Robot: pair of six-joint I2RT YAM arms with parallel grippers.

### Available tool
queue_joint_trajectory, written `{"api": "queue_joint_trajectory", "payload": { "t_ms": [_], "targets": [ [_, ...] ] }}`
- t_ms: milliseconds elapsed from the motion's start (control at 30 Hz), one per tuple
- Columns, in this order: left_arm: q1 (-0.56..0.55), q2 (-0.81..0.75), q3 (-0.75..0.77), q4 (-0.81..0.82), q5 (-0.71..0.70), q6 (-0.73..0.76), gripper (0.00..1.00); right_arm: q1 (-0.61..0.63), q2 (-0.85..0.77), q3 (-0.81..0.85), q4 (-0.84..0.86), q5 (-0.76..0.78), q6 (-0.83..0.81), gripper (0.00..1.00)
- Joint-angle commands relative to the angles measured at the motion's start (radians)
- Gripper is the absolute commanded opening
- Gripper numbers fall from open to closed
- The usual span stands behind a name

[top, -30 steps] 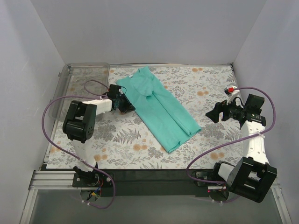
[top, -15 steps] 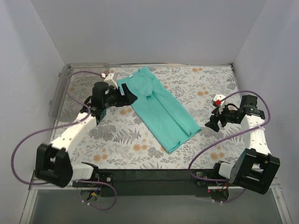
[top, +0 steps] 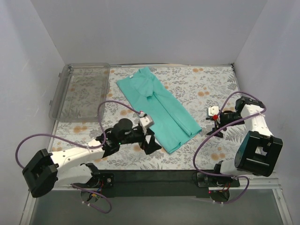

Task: Fold and stack the t-shirts
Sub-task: Fold the tshirt

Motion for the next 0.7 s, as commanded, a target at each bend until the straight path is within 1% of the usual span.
{"api": "queue_joint_trajectory", "payload": {
  "t_ms": [0,67,100,167,200,233,267,300,333,433,533,567,667],
  "targets": [
    [-0.167,0.098,0.029,-0.024,-0.142,0.12,0.86,0.047,0.021,0.001,-0.095,-0.033,-0.282,0.73],
    [-0.221,0.157,0.044,-0.024,-0.176,0.127,0.85,0.084,0.038,-0.009,-0.093,-0.02,-0.258,0.71],
    [-0.274,0.228,0.066,-0.021,-0.231,0.13,0.84,0.088,0.055,-0.009,-0.092,-0.023,-0.245,0.69],
    [-0.316,0.305,0.098,-0.015,-0.271,0.149,0.83,0.09,0.076,0.013,-0.09,-0.033,-0.222,0.68],
    [-0.35,0.342,0.131,-0.015,-0.332,0.15,0.82,0.09,0.094,0.026,-0.093,-0.036,-0.187,0.66],
    [-0.358,0.418,0.153,-0.017,-0.354,0.15,0.82,0.088,0.104,0.035,-0.092,-0.038,-0.175,0.66],
    [-0.362,0.45,0.173,-0.02,-0.368,0.153,0.81,0.088,0.11,0.047,-0.092,-0.041,-0.165,0.65],
    [-0.373,0.477,0.211,-0.02,-0.419,0.149,0.8,0.088,0.118,0.052,-0.09,-0.043,-0.152,0.64],
    [-0.375,0.531,0.228,-0.02,-0.437,0.144,0.78,0.087,0.119,0.056,-0.092,-0.046,-0.147,0.63],
    [-0.378,0.592,0.274,-0.024,-0.483,0.133,0.76,0.078,0.119,0.055,-0.092,-0.053,-0.139,0.63],
    [-0.379,0.626,0.302,-0.032,-0.492,0.129,0.73,0.072,0.119,0.05,-0.09,-0.056,-0.135,0.63],
    [-0.379,0.652,0.31,-0.037,-0.492,0.129,0.68,0.069,0.122,0.05,-0.089,-0.058,-0.132,0.62],
    [-0.378,0.697,0.336,-0.061,-0.498,0.121,0.63,0.058,0.133,0.053,-0.089,-0.055,-0.124,0.61]
  ]
}}
